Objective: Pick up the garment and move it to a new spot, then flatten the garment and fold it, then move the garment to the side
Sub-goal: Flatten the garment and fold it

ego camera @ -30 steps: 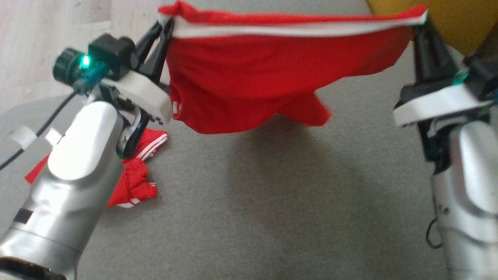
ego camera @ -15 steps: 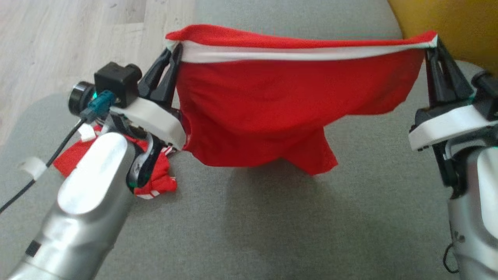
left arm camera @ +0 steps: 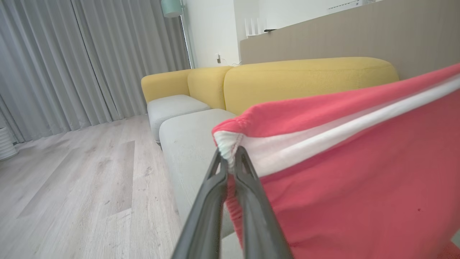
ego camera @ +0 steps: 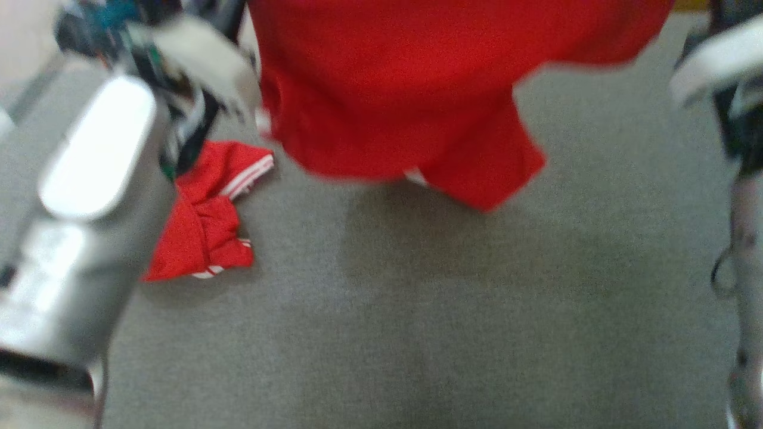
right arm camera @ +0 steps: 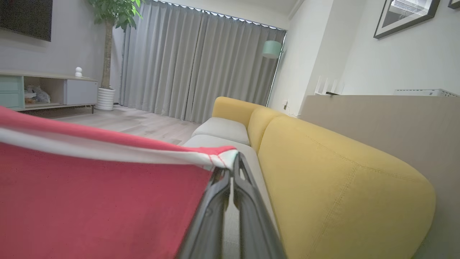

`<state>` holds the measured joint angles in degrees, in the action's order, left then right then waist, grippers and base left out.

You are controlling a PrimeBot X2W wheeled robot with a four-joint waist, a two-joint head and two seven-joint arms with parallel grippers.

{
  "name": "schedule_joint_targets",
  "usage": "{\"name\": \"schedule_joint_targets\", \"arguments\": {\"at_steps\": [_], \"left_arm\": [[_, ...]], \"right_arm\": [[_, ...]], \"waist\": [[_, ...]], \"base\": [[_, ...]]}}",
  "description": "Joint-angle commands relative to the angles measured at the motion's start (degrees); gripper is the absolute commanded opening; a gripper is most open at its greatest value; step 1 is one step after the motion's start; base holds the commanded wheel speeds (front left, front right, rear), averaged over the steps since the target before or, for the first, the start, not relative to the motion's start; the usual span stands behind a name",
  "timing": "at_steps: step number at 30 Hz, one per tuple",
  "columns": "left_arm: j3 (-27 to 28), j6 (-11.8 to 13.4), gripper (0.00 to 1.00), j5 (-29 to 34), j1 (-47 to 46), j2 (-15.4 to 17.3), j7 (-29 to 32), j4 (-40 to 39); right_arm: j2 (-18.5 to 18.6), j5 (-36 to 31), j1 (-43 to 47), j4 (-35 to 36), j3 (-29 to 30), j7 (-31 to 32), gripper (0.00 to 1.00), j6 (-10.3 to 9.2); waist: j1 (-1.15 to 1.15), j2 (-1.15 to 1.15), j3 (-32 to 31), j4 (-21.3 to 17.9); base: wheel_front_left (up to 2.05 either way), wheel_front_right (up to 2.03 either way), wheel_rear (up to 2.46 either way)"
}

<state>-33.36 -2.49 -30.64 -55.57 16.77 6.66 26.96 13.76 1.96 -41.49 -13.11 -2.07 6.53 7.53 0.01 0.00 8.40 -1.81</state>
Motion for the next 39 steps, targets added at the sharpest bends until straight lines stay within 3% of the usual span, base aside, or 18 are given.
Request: {"name": "schedule_joint_targets", "arguments": {"at_steps": [1,5,10,14,18,24,28,34,39], "left_arm": [[3.03,-0.43,0.0,0.73,-7.31,1.84,-0.26,0.95],[3.5,-1.31,0.0,2.66,-17.29,1.48,-3.0,6.93],[4.75,-1.87,0.0,3.95,-27.97,-0.37,-10.41,12.81],[5.17,-2.26,0.0,4.6,-32.42,-1.52,-16.87,18.02],[4.52,-3.27,0.0,4.65,-32.57,-2.92,-20.16,22.16],[-1.27,-4.91,0.0,4.51,-26.61,-2.93,-21.34,25.47],[-6.69,-4.97,0.0,2.44,-21.14,-2.46,-21.51,23.52],[-15.0,-4.98,0.0,-4.21,-10.01,1.35,-21.6,18.83],[-20.53,-4.99,0.0,-7.54,-2.6,3.3,-21.35,15.52]], "right_arm": [[0.83,0.12,-7.07,-0.84,-0.28,-0.6,0.0,-0.04],[0.37,-1.6,-19.4,-9.59,-0.74,-3.46,0.0,-0.04],[-1.04,-4.85,-32.73,-18.85,3.81,-10.96,0.0,-0.04],[-1.97,-8.07,-38.02,-25.41,6.24,-16.98,0.0,-0.04],[-2.94,-9.58,-38.17,-31.76,6.16,-19.15,0.0,-0.04],[-2.49,-9.43,-33.23,-41.24,-2.78,-20.18,0.0,-0.04],[-1.78,-7.29,-30.2,-45.74,-7.14,-20.16,0.0,-0.04],[0.83,-0.5,-23.78,-52.25,-17.65,-18.68,0.0,-0.04],[3.28,7.74,-18.31,-53.29,-27.3,-14.27,0.0,-0.04]], "waist": [[-0.01,0.0,7.62,-1.45],[-0.01,0.0,13.2,-2.64],[-0.01,0.0,17.89,-2.84],[-0.01,0.0,19.67,-3.06],[-0.01,0.0,21.05,-3.05],[-0.01,0.0,21.36,-2.97],[-0.01,0.0,19.66,-2.83],[-0.01,0.0,14.06,-2.25],[-0.01,0.0,9.25,-1.86]], "base": [[0.0,0.0,0.0],[0.0,0.0,0.0],[0.0,0.0,0.0],[0.0,0.0,0.0],[0.0,0.0,0.0],[0.0,0.0,0.0],[0.0,0.0,0.0],[0.0,0.0,0.0],[0.0,0.0,0.0]]}}
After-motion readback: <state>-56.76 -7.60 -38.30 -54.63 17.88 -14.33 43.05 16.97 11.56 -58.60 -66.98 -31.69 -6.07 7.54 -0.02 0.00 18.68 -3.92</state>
